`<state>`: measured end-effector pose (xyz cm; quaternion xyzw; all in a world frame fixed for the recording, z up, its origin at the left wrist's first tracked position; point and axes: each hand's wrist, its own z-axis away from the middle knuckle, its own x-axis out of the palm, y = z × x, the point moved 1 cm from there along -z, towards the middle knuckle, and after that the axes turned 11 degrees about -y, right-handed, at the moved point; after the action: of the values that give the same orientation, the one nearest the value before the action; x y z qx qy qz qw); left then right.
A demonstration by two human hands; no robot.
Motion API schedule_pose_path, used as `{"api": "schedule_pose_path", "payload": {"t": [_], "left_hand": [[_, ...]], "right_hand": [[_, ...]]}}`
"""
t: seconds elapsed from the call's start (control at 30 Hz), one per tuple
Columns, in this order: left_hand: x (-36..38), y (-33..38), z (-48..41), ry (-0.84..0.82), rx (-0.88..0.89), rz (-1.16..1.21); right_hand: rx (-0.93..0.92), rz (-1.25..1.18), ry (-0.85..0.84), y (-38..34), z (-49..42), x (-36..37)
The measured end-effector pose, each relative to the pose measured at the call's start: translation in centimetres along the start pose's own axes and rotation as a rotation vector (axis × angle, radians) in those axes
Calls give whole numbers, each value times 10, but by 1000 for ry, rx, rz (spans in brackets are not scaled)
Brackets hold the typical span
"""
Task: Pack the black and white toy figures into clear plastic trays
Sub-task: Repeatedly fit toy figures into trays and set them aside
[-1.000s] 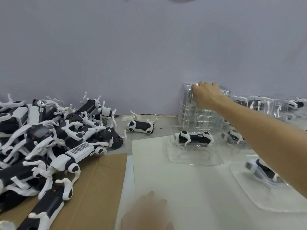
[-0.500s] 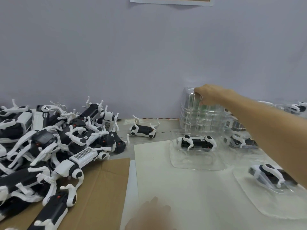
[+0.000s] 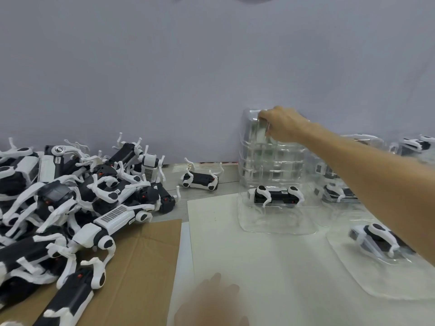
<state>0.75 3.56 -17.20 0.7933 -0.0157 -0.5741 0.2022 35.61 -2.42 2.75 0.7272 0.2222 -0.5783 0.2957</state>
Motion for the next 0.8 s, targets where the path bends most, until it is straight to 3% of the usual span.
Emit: {"api": "schedule_pose_path", "payload": {"t": [0.47,0.8], "left_hand": [[2,4,10,-53,-52,23],[6,0,14,-40,9,44]], "right_hand": [[-8,-61,105,-21,4,-40],[-57,-131,486,-15,32,-66]]}}
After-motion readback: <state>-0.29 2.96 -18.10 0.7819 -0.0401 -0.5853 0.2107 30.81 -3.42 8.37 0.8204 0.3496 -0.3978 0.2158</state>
